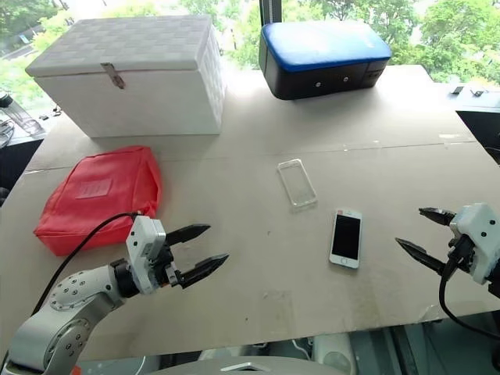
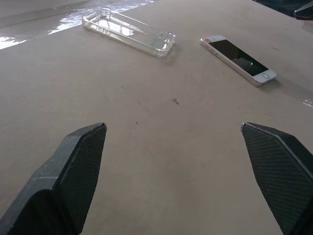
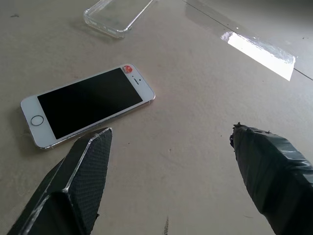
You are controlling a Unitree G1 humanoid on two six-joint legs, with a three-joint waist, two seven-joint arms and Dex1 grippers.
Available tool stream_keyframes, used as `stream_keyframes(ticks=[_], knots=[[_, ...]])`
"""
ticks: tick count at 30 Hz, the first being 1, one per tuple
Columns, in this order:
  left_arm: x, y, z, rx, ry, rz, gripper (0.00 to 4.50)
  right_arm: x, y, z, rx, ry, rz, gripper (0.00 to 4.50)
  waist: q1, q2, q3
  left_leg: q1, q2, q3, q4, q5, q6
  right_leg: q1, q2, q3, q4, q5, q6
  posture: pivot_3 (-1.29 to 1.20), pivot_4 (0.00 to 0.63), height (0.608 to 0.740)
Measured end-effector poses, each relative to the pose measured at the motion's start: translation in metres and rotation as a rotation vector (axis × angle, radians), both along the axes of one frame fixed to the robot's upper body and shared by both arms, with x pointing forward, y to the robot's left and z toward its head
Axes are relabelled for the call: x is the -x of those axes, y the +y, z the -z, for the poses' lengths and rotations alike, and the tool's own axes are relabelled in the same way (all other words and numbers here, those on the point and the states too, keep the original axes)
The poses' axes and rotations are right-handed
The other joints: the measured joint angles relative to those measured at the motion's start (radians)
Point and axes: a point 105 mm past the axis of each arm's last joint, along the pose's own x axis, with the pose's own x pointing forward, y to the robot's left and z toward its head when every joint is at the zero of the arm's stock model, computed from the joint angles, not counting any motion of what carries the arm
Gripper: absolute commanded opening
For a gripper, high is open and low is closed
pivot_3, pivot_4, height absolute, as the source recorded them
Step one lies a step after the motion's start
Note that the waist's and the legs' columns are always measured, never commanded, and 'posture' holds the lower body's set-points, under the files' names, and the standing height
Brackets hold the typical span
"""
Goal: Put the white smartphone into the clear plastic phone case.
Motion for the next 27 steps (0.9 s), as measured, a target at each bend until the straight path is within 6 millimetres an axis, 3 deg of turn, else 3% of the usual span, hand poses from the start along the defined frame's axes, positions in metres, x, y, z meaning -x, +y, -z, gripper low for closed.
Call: stream_keyframes(ticks=[3, 4, 7, 9, 10, 11, 13, 16, 19, 22, 23, 24, 26, 27], knots=[[-0.014, -0.007, -0.007, 0.008, -0.036, 0.052, 4.50, 0.001, -0.004, 0.003, -0.016, -0.025, 0.055, 4.11, 0.015, 0.000, 0.000, -0.001, 0.001, -0.001, 0.001, 0.000, 0.000, 0.000, 0.000, -0.004, 0.000, 0.000, 0.000, 0.00, 0.150, 0.740], [-0.032, -0.016, -0.017, 0.013, -0.080, 0.096, 4.50, 0.001, -0.002, 0.004, -0.040, -0.050, 0.091, 4.11, 0.028, 0.001, 0.000, -0.001, 0.001, -0.001, 0.001, 0.000, 0.000, 0.000, 0.000, -0.005, 0.000, 0.000, 0.000, 0.00, 0.150, 0.740], [-0.073, -0.044, -0.047, 0.004, -0.194, 0.207, 4.50, 0.004, 0.022, -0.007, -0.072, -0.103, 0.063, 4.11, 0.040, 0.005, 0.000, -0.001, 0.002, 0.002, 0.002, 0.001, 0.000, 0.004, 0.000, -0.006, 0.000, 0.001, 0.001, 0.00, 0.150, 0.740], [-0.089, -0.061, -0.054, -0.039, -0.208, 0.283, 4.50, 0.012, 0.038, -0.016, -0.082, -0.111, 0.017, 4.11, 0.032, 0.005, -0.001, 0.001, 0.002, 0.002, 0.003, 0.001, 0.000, 0.008, 0.001, -0.006, -0.001, 0.002, 0.004, 0.00, 0.150, 0.740], [-0.091, -0.063, -0.053, -0.045, -0.205, 0.298, 4.50, 0.013, 0.039, -0.017, -0.086, -0.111, 0.016, 4.11, 0.030, 0.005, -0.001, 0.001, 0.002, 0.002, 0.003, 0.000, 0.000, 0.008, 0.001, -0.006, -0.002, 0.002, 0.004, 0.00, 0.150, 0.740], [-0.105, -0.086, -0.041, -0.122, -0.176, 0.460, 4.50, 0.025, 0.050, -0.021, -0.110, -0.088, -0.011, 4.11, 0.020, 0.004, 0.000, 0.000, 0.002, 0.003, 0.003, 0.003, 0.005, 0.007, 0.001, -0.003, -0.003, 0.004, 0.007, 0.00, 0.150, 0.740], [-0.113, -0.099, -0.034, -0.187, -0.185, 0.578, 4.50, 0.031, 0.051, -0.020, -0.118, -0.072, 0.004, 4.11, 0.020, 0.003, 0.000, -0.001, 0.001, 0.003, 0.003, 0.004, 0.003, 0.007, 0.001, -0.003, -0.003, 0.004, 0.007, 0.00, 0.150, 0.740], [-0.138, -0.109, -0.027, -0.371, -0.232, 0.753, 4.50, 0.040, 0.058, -0.027, -0.131, -0.102, 0.024, 4.11, 0.029, 0.001, 0.002, -0.002, 0.001, 0.004, 0.003, 0.002, 0.007, 0.006, 0.001, -0.005, -0.004, 0.003, 0.008, 0.00, 0.150, 0.740], [-0.156, -0.116, -0.023, -0.478, -0.241, 0.781, 4.50, 0.049, 0.061, -0.028, -0.142, -0.117, 0.059, 4.11, 0.029, -0.001, 0.002, -0.003, 0.001, 0.004, 0.003, -0.001, 0.011, 0.006, 0.000, -0.005, -0.005, 0.003, 0.009, 0.00, 0.150, 0.740], [-0.165, -0.121, -0.011, -0.630, -0.252, 0.796, 3.65, 0.055, 0.062, -0.028, -0.165, -0.128, 0.109, 4.14, 0.022, -0.002, 0.003, -0.003, 0.001, 0.006, 0.005, -0.003, 0.015, 0.006, -0.001, -0.003, -0.005, 0.002, 0.011, 0.00, 0.150, 0.740], [-0.165, -0.121, -0.008, -0.649, -0.253, 0.798, 3.59, 0.056, 0.062, -0.028, -0.167, -0.129, 0.116, 4.14, 0.020, -0.002, 0.003, -0.003, 0.001, 0.006, 0.005, -0.003, 0.016, 0.006, -0.001, -0.003, -0.005, 0.002, 0.012, 0.00, 0.150, 0.740], [-0.166, -0.123, -0.005, -0.679, -0.265, 0.806, 2.80, 0.059, 0.061, -0.026, -0.166, -0.131, 0.150, 4.14, 0.020, -0.002, 0.002, -0.003, 0.001, 0.007, 0.005, -0.004, 0.016, 0.006, -0.001, -0.003, -0.005, 0.002, 0.012, 0.00, 0.150, 0.740], [-0.167, -0.125, -0.006, -0.720, -0.278, 0.815, 1.85, 0.062, 0.063, -0.026, -0.158, -0.143, 0.155, 4.14, 0.021, -0.003, 0.002, -0.003, 0.001, 0.007, 0.006, -0.004, 0.016, 0.007, -0.001, -0.003, -0.005, 0.002, 0.013, 0.00, 0.150, 0.740], [-0.167, -0.125, -0.006, -0.728, -0.280, 0.817, 1.67, 0.063, 0.064, -0.026, -0.160, -0.143, 0.158, 4.14, 0.021, -0.003, 0.002, -0.003, 0.001, 0.006, 0.006, -0.004, 0.016, 0.007, -0.001, -0.003, -0.005, 0.002, 0.013, 0.00, 0.150, 0.740]])
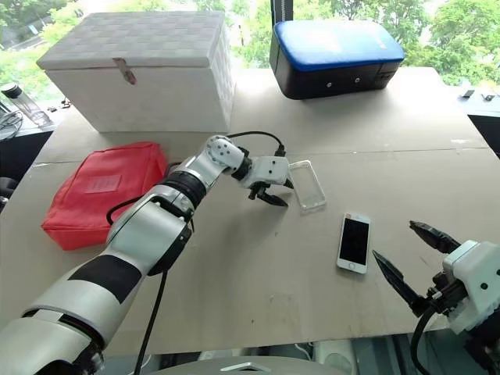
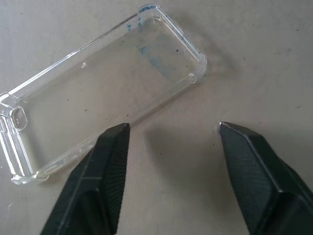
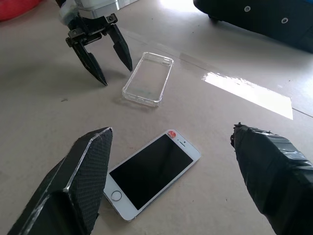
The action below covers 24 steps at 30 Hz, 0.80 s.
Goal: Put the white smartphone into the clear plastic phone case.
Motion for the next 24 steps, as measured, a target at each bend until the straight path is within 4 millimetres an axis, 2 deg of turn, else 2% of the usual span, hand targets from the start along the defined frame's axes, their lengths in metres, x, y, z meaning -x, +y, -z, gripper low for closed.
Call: stream_keyframes(ticks=[4, 9, 10, 12, 13, 15, 18, 24], knots=[[-0.001, -0.001, 0.002, -0.010, -0.001, -0.011, 0.05, 0.007, 0.004, 0.008, -0.017, 0.022, 0.018, 4.14, 0.000, 0.000, 0.000, 0.001, 0.001, 0.000, 0.001, 0.000, 0.000, 0.001, 0.000, 0.000, 0.001, 0.001, 0.001, 0.00, 0.150, 0.740], [0.000, -0.001, -0.007, 0.078, 0.053, -0.030, 0.05, 0.016, 0.006, 0.016, -0.007, 0.063, 0.027, 4.14, -0.001, 0.000, 0.000, 0.000, 0.001, 0.000, 0.003, 0.000, 0.000, 0.000, 0.000, -0.001, 0.002, 0.001, 0.002, 0.00, 0.150, 0.740], [0.001, 0.001, -0.010, 0.093, 0.074, -0.017, 0.55, 0.019, 0.005, 0.018, 0.004, 0.074, 0.032, 4.14, -0.001, 0.000, 0.000, 0.000, 0.001, 0.000, 0.003, 0.000, 0.000, 0.000, 0.000, -0.001, 0.002, 0.001, 0.002, 0.00, 0.150, 0.740], [0.001, 0.003, -0.013, 0.112, 0.080, -0.018, 1.14, 0.020, 0.003, 0.018, 0.012, 0.080, 0.039, 4.14, -0.001, 0.000, 0.000, 0.000, 0.001, 0.000, 0.003, 0.000, 0.000, 0.000, 0.000, -0.001, 0.001, 0.001, 0.002, 0.00, 0.150, 0.740], [0.000, 0.002, -0.016, 0.127, 0.072, -0.027, 1.79, 0.020, 0.001, 0.017, 0.021, 0.075, 0.044, 4.14, -0.001, 0.000, 0.000, 0.000, 0.001, 0.000, 0.003, 0.000, 0.000, 0.000, 0.000, -0.001, 0.001, 0.001, 0.002, 0.00, 0.150, 0.740], [-0.004, 0.000, -0.019, 0.152, 0.059, -0.058, 2.65, 0.018, -0.001, 0.014, 0.034, 0.059, 0.048, 4.14, 0.001, 0.000, 0.000, 0.000, 0.001, 0.000, 0.003, 0.000, 0.000, 0.000, 0.000, -0.001, 0.001, 0.001, 0.002, 0.00, 0.150, 0.740], [-0.006, -0.004, -0.017, 0.132, 0.045, -0.071, 2.65, 0.014, 0.000, 0.012, 0.039, 0.041, 0.036, 4.14, 0.003, 0.000, 0.000, 0.000, 0.001, 0.000, 0.003, 0.000, 0.000, 0.000, 0.000, -0.001, 0.001, 0.001, 0.002, 0.00, 0.150, 0.740], [-0.004, -0.028, -0.002, 0.061, -0.008, -0.060, 2.65, 0.007, 0.002, 0.009, 0.058, 0.024, 0.011, 4.14, 0.003, -0.001, 0.000, 0.000, 0.001, 0.000, 0.004, 0.000, 0.000, 0.001, 0.000, -0.001, 0.001, 0.001, 0.002, 0.00, 0.150, 0.740]])
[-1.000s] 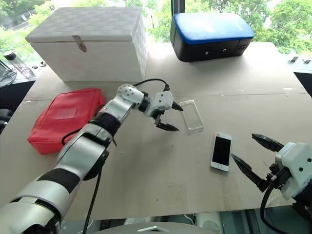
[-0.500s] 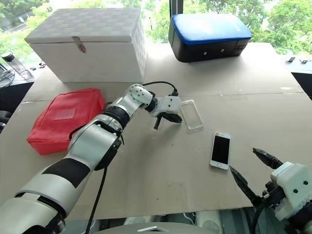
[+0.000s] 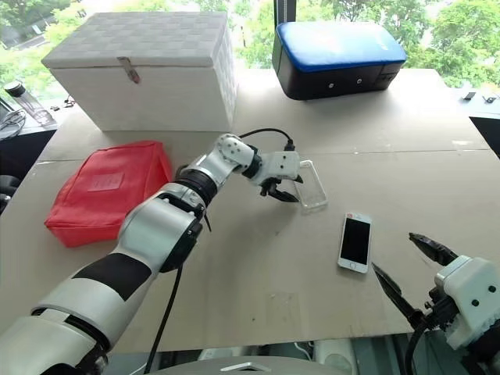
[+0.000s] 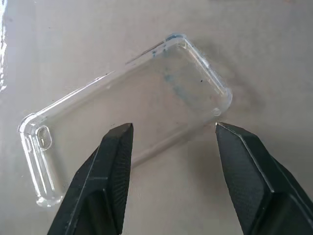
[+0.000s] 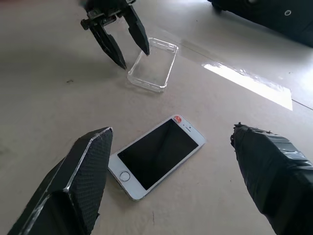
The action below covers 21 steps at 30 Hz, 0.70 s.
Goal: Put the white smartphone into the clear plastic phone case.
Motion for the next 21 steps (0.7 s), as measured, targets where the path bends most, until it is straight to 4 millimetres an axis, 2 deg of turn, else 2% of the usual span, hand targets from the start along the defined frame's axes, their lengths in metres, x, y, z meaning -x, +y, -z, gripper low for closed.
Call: stream_keyframes(ticks=[4, 7, 11, 14, 16, 20, 21], knots=[[-0.001, -0.006, 0.001, -0.032, -0.024, -0.007, 2.65, -0.008, 0.002, -0.003, 0.018, -0.025, -0.025, 4.14, -0.002, 0.000, 0.000, 0.001, 0.000, 0.000, 0.000, 0.000, 0.000, 0.000, 0.000, 0.000, 0.001, 0.000, 0.000, 0.00, 0.150, 0.740], [-0.002, -0.006, 0.002, -0.047, -0.018, -0.012, 2.65, -0.027, -0.001, -0.003, 0.016, -0.009, -0.074, 4.14, -0.005, -0.001, -0.001, 0.001, 0.000, 0.000, 0.004, 0.000, 0.000, 0.002, 0.000, -0.001, 0.002, 0.000, 0.000, 0.00, 0.150, 0.740], [-0.002, -0.003, 0.003, -0.054, -0.015, -0.016, 2.65, -0.064, -0.029, -0.009, 0.016, 0.022, -0.087, 4.14, -0.014, -0.001, 0.000, 0.002, 0.000, 0.000, 0.008, -0.001, 0.002, 0.005, -0.001, -0.001, 0.002, 0.001, 0.002, 0.00, 0.150, 0.740], [-0.003, 0.000, 0.002, -0.054, -0.013, -0.022, 2.65, -0.096, -0.051, -0.035, 0.056, -0.005, -0.129, 4.14, -0.024, 0.000, -0.001, 0.001, 0.000, 0.001, 0.007, -0.001, 0.002, 0.004, -0.001, 0.000, 0.001, 0.002, 0.002, 0.00, 0.150, 0.740], [-0.002, -0.001, 0.002, -0.050, -0.009, -0.019, 2.65, -0.107, -0.058, -0.052, 0.089, -0.023, -0.177, 4.14, -0.023, 0.000, -0.001, 0.001, 0.000, 0.000, 0.007, -0.001, 0.002, 0.004, -0.001, -0.002, 0.001, 0.002, 0.002, 0.00, 0.150, 0.740], [-0.002, -0.001, 0.002, -0.047, 0.003, -0.018, 2.65, -0.118, -0.051, -0.061, 0.111, 0.020, -0.333, 4.14, -0.022, 0.000, -0.001, 0.000, 0.001, -0.002, 0.007, -0.001, 0.002, 0.004, 0.000, -0.004, 0.002, 0.004, -0.003, 0.00, 0.150, 0.740], [-0.002, 0.000, 0.003, -0.045, 0.010, -0.022, 2.41, -0.120, -0.051, -0.062, 0.111, 0.028, -0.357, 4.14, -0.023, 0.000, -0.001, 0.000, 0.000, -0.002, 0.007, -0.001, 0.002, 0.004, -0.001, -0.004, 0.001, 0.004, -0.003, 0.00, 0.150, 0.740]])
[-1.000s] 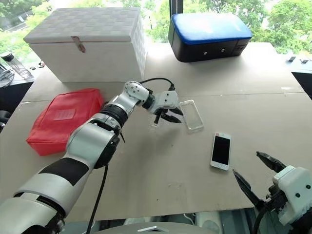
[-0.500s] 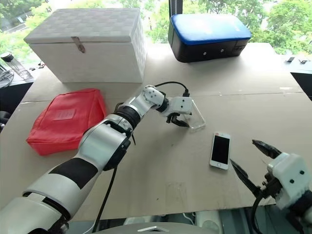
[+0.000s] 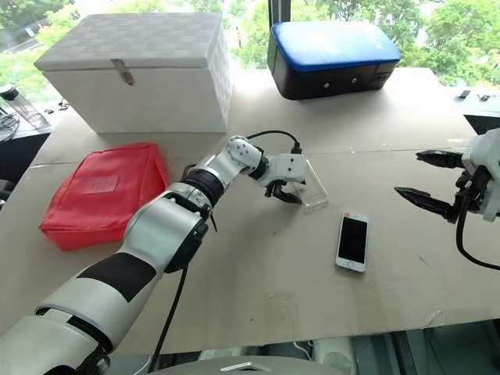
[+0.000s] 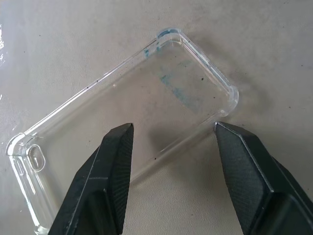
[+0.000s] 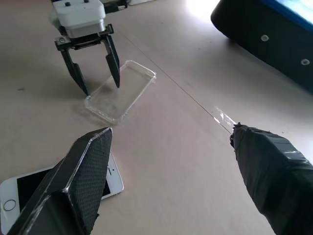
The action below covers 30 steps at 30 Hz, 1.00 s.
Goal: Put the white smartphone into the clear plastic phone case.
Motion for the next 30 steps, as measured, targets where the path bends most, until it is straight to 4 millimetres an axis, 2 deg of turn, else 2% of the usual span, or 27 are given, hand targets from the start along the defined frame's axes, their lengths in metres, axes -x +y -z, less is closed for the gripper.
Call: stream_keyframes(ticks=[4, 5, 6, 7, 12, 18, 23, 28, 30], knots=[[0.003, 0.005, 0.003, -0.002, 0.076, -0.021, 1.15, -0.002, 0.001, -0.005, -0.002, 0.018, -0.072, 4.14, -0.002, 0.000, 0.000, 0.000, -0.001, 0.001, 0.001, -0.001, 0.001, 0.000, -0.001, 0.000, -0.001, 0.000, 0.000, 0.00, 0.150, 0.740], [0.003, 0.009, 0.003, 0.003, 0.104, -0.038, 0.59, -0.002, 0.002, -0.007, -0.001, 0.020, -0.095, 4.14, -0.005, 0.000, 0.000, 0.000, -0.001, 0.001, 0.001, -0.001, 0.001, 0.000, -0.001, 0.000, -0.001, 0.000, 0.000, 0.00, 0.150, 0.740], [0.002, 0.013, 0.003, 0.011, 0.130, -0.056, 0.24, -0.001, 0.004, -0.009, 0.002, 0.020, -0.114, 4.14, -0.006, 0.000, 0.000, 0.000, 0.000, 0.001, 0.001, -0.001, 0.001, 0.000, -0.001, 0.000, -0.001, 0.000, 0.000, 0.00, 0.150, 0.740], [0.002, 0.015, 0.003, 0.017, 0.145, -0.069, 0.08, -0.001, 0.004, -0.010, 0.003, 0.021, -0.124, 4.14, -0.006, 0.000, 0.000, 0.000, 0.000, 0.000, 0.001, -0.001, 0.001, 0.000, -0.001, 0.000, 0.000, 0.000, 0.000, 0.00, 0.150, 0.740], [0.003, 0.020, 0.006, 0.076, 0.204, -0.104, 0.08, 0.002, 0.008, -0.010, 0.012, 0.033, -0.166, 4.14, -0.006, 0.001, 0.000, 0.000, 0.000, 0.000, 0.001, -0.001, 0.001, 0.000, -0.001, 0.000, 0.000, 0.000, 0.000, 0.00, 0.150, 0.740], [0.009, 0.030, -0.006, 0.188, 0.344, -0.134, 0.08, 0.011, 0.018, -0.005, 0.026, 0.054, -0.228, 4.14, -0.006, 0.001, 0.000, 0.000, 0.000, 0.000, 0.001, -0.001, 0.001, -0.001, -0.002, 0.001, 0.000, 0.000, 0.000, 0.00, 0.150, 0.740], [0.027, 0.057, 0.003, 0.221, 0.418, -0.199, 0.08, 0.013, 0.023, -0.004, -0.002, 0.050, -0.254, 4.14, -0.008, 0.002, 0.001, -0.001, 0.000, 0.000, 0.000, 0.001, -0.003, -0.003, -0.002, 0.002, 0.000, 0.000, -0.001, 0.00, 0.150, 0.740], [0.045, 0.070, -0.030, 0.252, 0.354, -0.230, 0.08, 0.020, 0.041, -0.011, 0.013, 0.020, -0.322, 4.14, 0.002, 0.003, 0.001, -0.004, -0.001, 0.000, 0.001, 0.001, -0.004, -0.005, -0.003, 0.002, -0.001, -0.001, -0.003, 0.00, 0.150, 0.740], [0.055, 0.074, -0.034, 0.247, 0.337, -0.252, 0.08, 0.023, 0.045, -0.012, 0.024, 0.013, -0.339, 4.14, 0.000, 0.003, 0.000, -0.004, -0.002, 0.000, 0.001, 0.001, -0.004, -0.004, -0.004, 0.003, -0.001, -0.001, -0.003, 0.00, 0.150, 0.740]])
